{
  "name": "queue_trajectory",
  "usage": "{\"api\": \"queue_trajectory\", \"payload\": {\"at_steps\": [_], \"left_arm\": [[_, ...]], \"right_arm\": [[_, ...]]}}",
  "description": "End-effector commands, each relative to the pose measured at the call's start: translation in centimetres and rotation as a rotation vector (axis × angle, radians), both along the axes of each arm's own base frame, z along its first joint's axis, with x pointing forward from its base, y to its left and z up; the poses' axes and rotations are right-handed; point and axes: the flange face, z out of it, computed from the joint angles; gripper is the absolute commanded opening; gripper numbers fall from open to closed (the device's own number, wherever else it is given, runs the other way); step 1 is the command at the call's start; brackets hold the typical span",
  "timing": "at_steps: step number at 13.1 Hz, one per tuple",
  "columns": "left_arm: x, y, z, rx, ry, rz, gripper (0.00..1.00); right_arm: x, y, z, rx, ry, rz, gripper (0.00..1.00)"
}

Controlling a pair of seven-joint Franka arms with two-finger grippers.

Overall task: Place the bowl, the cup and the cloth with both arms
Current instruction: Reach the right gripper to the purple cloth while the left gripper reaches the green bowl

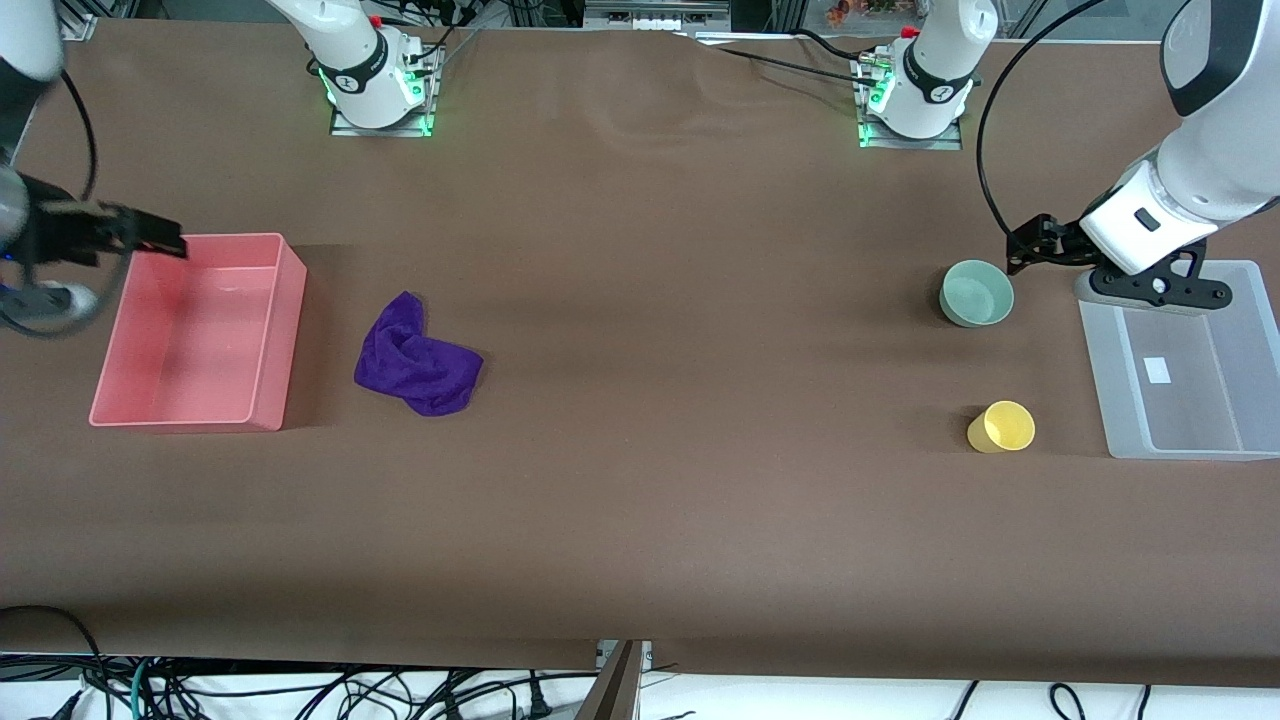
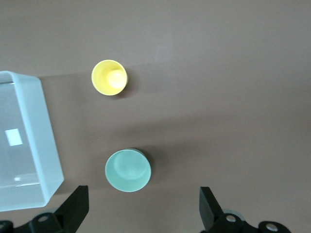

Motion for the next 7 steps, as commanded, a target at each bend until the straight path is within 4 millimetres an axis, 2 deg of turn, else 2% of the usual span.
{"api": "queue_trajectory", "payload": {"at_steps": [1, 3, 4, 5, 7], "left_arm": [[-0.5, 1.8, -1.3, 0.040, 0.082, -0.135, 1.00], [-0.1, 4.3, -3.1, 0.030, 0.123, -0.181, 1.00], [0.3, 6.5, -5.3, 0.017, 0.152, -0.190, 1.00], [0.8, 7.8, -7.6, 0.009, 0.149, -0.215, 1.00], [0.3, 11.1, -12.8, -0.014, 0.104, -0.332, 1.00]], "right_arm": [[1.6, 0.7, -3.9, 0.003, 0.054, 0.001, 1.00], [2.8, 0.7, -7.6, 0.005, 0.099, 0.009, 1.00], [3.5, 1.3, -9.7, 0.005, 0.112, 0.019, 1.00], [3.9, 2.6, -12.2, 0.006, 0.118, 0.039, 1.00], [3.7, 5.8, -17.6, 0.029, 0.089, 0.095, 1.00]]}}
